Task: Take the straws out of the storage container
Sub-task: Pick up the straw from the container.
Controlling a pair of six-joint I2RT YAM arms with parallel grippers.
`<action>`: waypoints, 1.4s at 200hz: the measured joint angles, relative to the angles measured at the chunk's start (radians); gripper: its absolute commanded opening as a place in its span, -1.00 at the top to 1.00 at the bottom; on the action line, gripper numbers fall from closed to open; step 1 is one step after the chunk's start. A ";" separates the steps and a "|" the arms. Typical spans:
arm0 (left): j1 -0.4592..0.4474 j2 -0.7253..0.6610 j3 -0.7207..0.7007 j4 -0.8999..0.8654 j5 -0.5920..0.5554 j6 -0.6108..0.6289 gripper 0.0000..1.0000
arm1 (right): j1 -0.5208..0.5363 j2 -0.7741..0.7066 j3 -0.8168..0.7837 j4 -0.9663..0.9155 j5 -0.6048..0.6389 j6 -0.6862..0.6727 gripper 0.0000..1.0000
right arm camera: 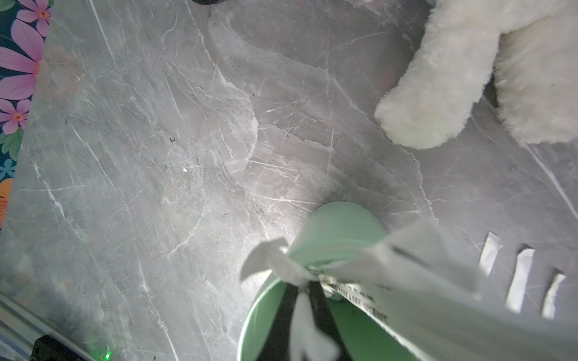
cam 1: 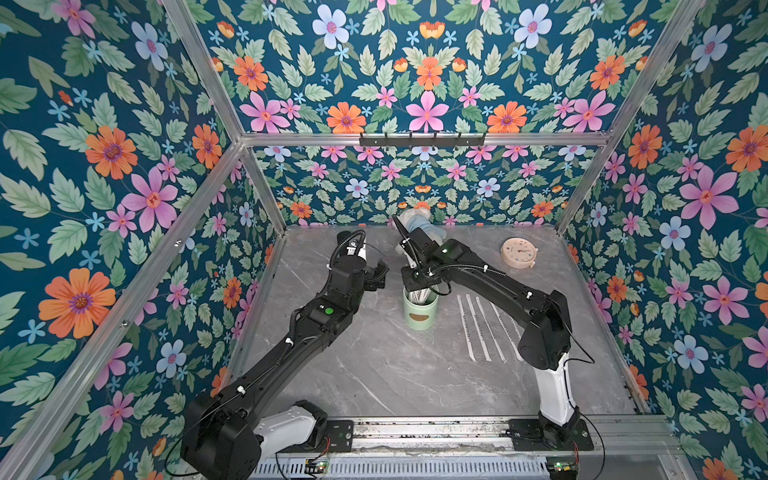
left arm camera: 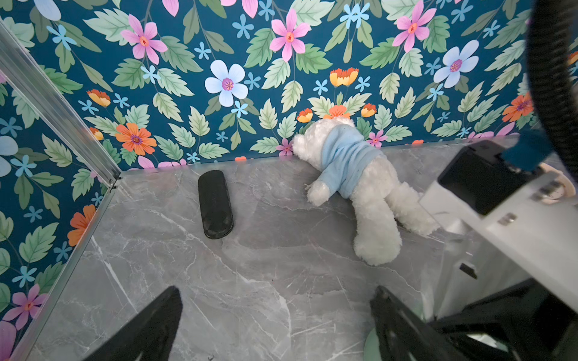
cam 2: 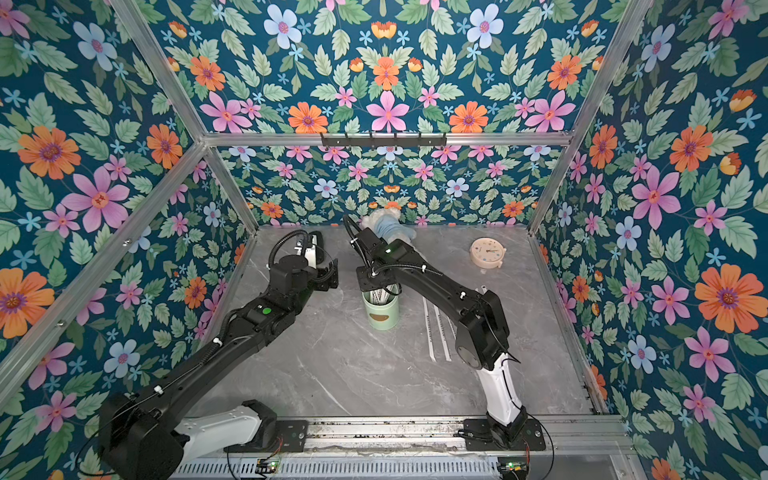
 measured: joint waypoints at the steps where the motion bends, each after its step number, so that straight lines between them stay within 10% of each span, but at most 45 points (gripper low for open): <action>1: 0.000 0.000 0.000 0.000 0.000 0.000 -0.92 | 0.000 -0.001 -0.001 0.000 0.000 0.000 0.79; 280: 0.001 -0.013 0.000 0.001 0.000 0.004 -0.93 | 0.015 -0.138 -0.014 -0.081 0.029 -0.022 0.92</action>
